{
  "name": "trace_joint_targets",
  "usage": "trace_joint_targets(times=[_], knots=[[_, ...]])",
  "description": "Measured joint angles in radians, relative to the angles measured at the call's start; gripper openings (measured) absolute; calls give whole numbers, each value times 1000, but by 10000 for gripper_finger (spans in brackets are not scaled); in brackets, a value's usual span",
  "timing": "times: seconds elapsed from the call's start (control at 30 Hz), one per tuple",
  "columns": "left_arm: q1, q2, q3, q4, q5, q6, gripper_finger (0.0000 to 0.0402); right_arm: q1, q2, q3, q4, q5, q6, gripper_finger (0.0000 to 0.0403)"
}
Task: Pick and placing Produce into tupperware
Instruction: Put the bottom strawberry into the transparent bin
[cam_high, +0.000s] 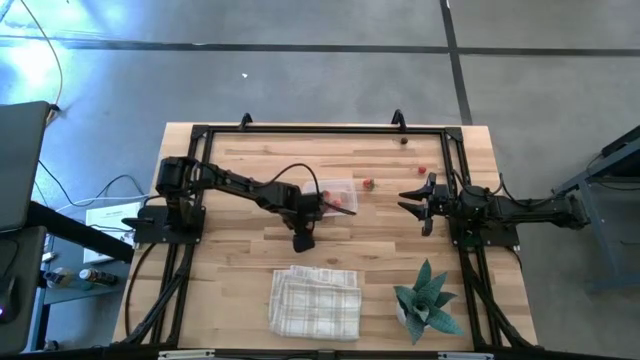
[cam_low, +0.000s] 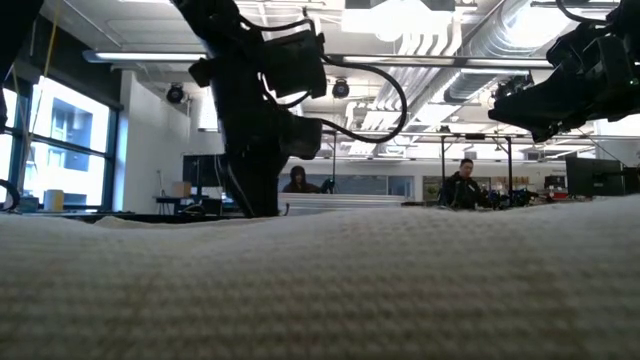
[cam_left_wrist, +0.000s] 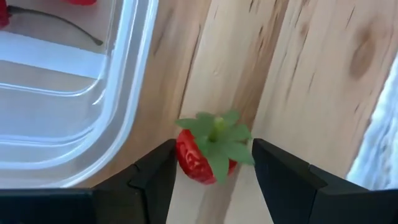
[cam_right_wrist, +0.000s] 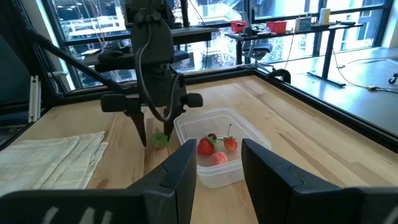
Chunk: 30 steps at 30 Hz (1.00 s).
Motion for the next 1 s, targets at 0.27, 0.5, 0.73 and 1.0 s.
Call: trace_joint_targets(times=[0.27, 0.5, 0.73, 1.0], knots=[[-2, 1, 0, 21, 3, -74, 198, 0, 0, 0, 0, 0, 0, 117], [-16, 27, 4, 15, -30, -36, 197, 0, 0, 0, 0, 0, 0, 117], [-28, 45, 6, 7, -88, -33, 197, 0, 0, 0, 0, 0, 0, 117], [-38, 45, 5, -3, -173, -30, 197, 0, 0, 0, 0, 0, 0, 117]])
